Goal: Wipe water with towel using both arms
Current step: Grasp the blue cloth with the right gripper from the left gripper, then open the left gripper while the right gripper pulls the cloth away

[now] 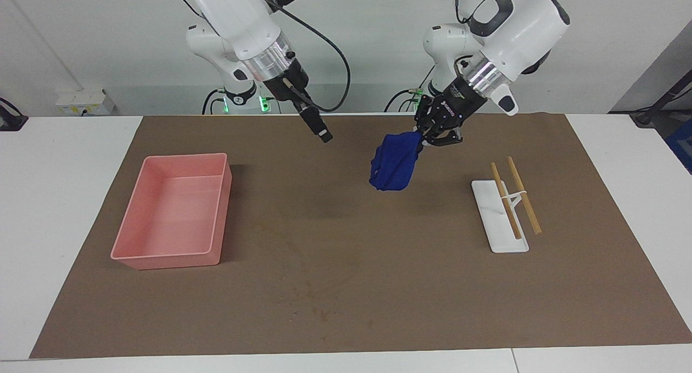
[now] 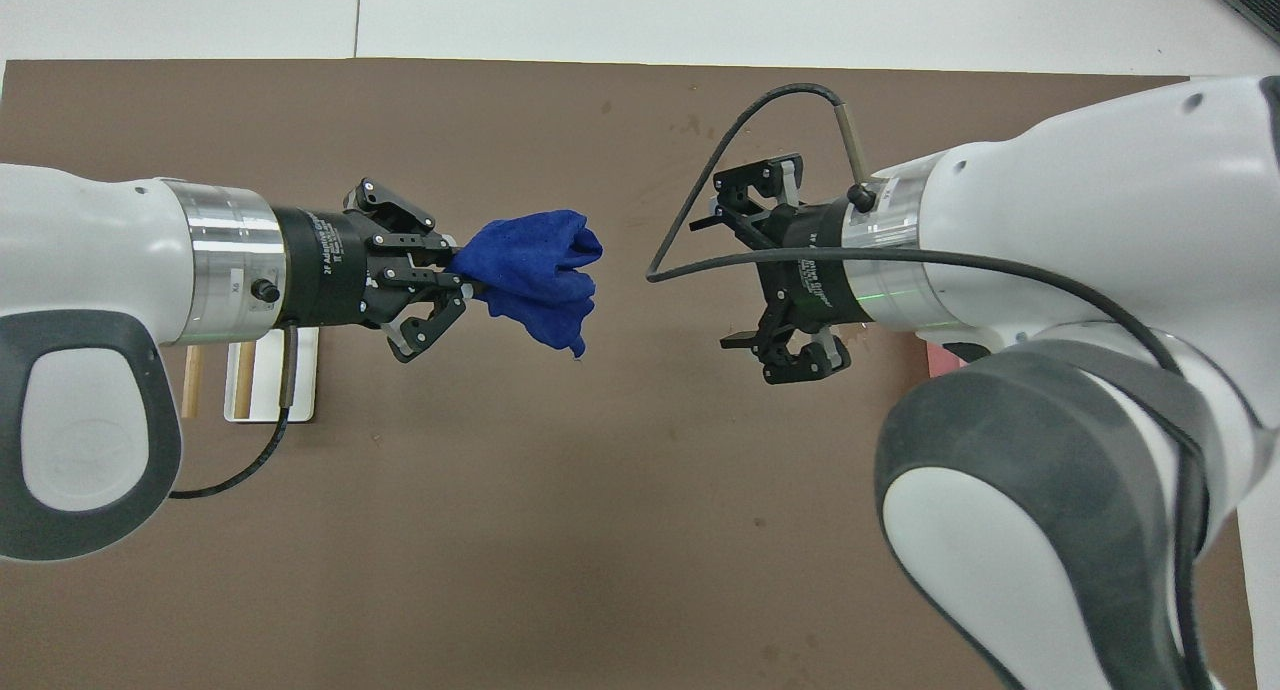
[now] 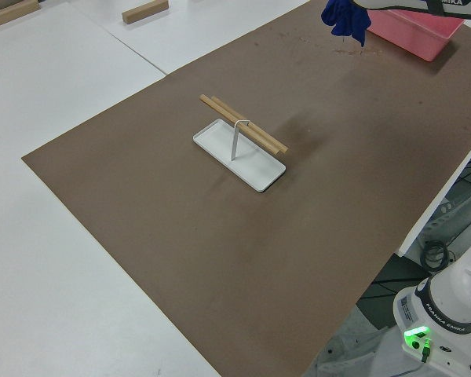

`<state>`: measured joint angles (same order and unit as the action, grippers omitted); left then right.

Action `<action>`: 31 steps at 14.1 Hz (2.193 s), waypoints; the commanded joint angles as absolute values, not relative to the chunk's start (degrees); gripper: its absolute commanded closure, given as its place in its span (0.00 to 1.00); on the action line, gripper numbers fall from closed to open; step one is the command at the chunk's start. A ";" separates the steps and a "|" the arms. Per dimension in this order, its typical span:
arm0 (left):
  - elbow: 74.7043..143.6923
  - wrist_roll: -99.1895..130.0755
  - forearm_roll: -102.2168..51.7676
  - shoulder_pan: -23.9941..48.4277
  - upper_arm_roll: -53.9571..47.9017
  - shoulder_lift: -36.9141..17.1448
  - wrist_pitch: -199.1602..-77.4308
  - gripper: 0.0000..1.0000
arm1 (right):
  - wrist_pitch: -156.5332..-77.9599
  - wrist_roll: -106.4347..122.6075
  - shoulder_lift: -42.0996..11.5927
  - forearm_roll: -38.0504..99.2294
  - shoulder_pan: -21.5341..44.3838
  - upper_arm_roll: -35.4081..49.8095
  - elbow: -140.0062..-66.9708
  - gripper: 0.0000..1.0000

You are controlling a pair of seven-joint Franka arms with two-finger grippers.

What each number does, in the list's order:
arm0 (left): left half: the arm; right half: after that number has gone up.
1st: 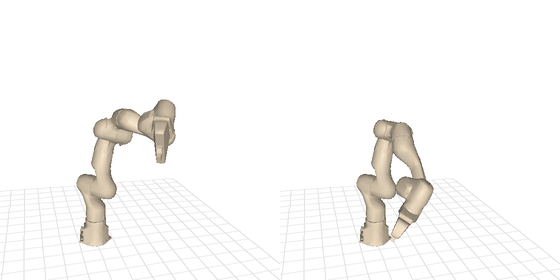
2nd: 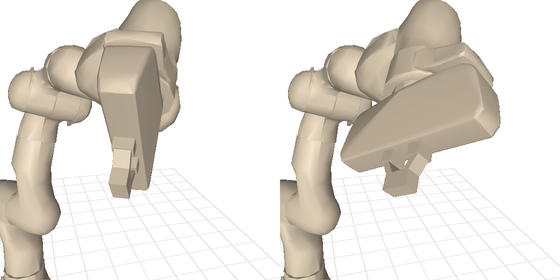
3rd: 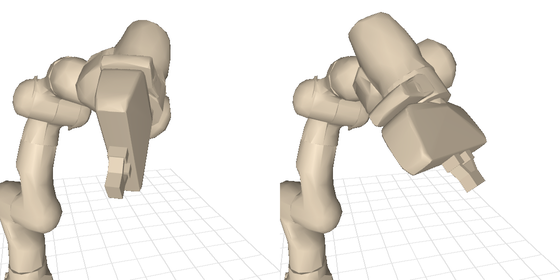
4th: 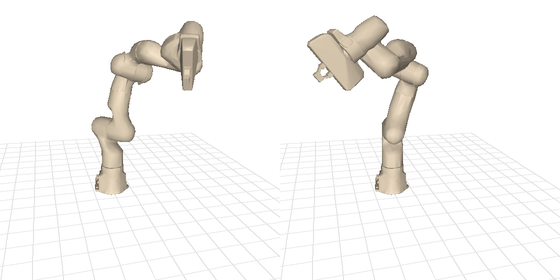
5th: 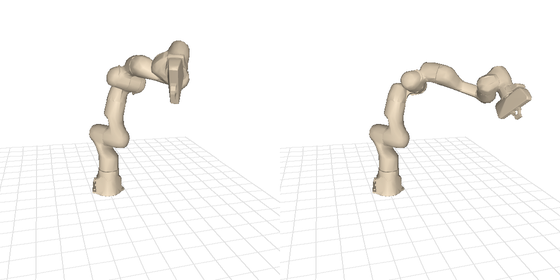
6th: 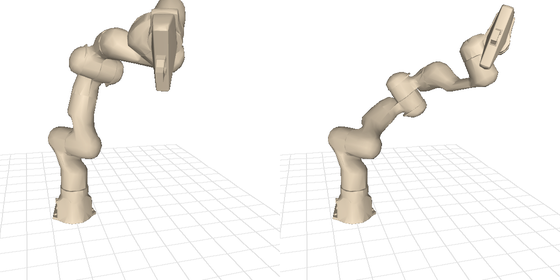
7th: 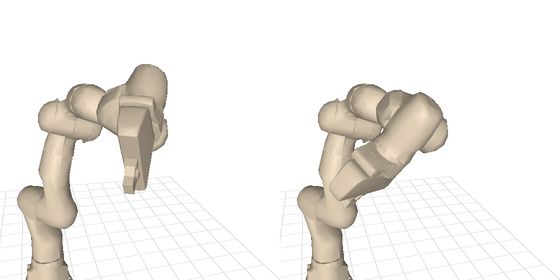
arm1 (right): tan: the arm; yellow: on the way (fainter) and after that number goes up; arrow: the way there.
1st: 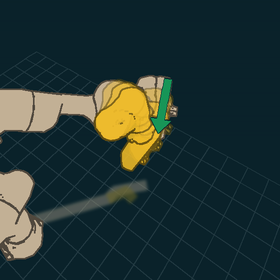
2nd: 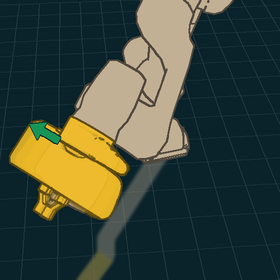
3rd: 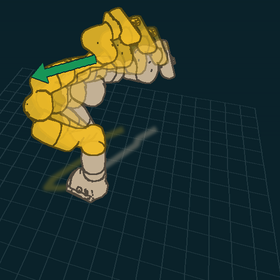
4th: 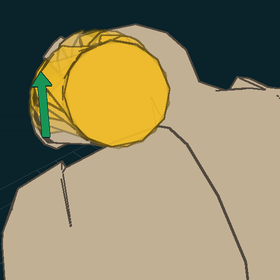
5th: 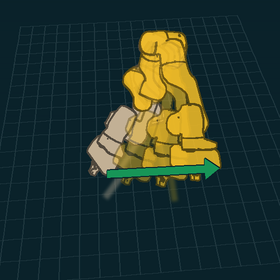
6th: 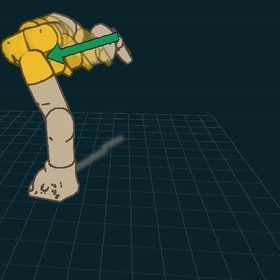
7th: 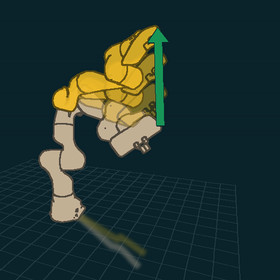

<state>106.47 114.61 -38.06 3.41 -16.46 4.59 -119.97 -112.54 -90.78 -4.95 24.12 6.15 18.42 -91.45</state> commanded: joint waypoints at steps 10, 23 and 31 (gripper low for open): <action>107.58 121.99 -39.64 12.74 -16.26 5.71 -132.52 1.00 | -123.66 -91.32 -12.92 29.18 11.95 18.90 -90.17 0.01; 108.28 121.12 -39.03 13.45 -16.08 5.80 -133.15 1.00 | -121.38 -90.00 -11.16 27.17 10.99 18.28 -90.26 1.00; 108.80 114.72 -28.87 12.75 -16.00 5.97 -131.58 0.00 | -121.02 -86.33 -9.50 17.67 10.64 18.28 -91.84 1.00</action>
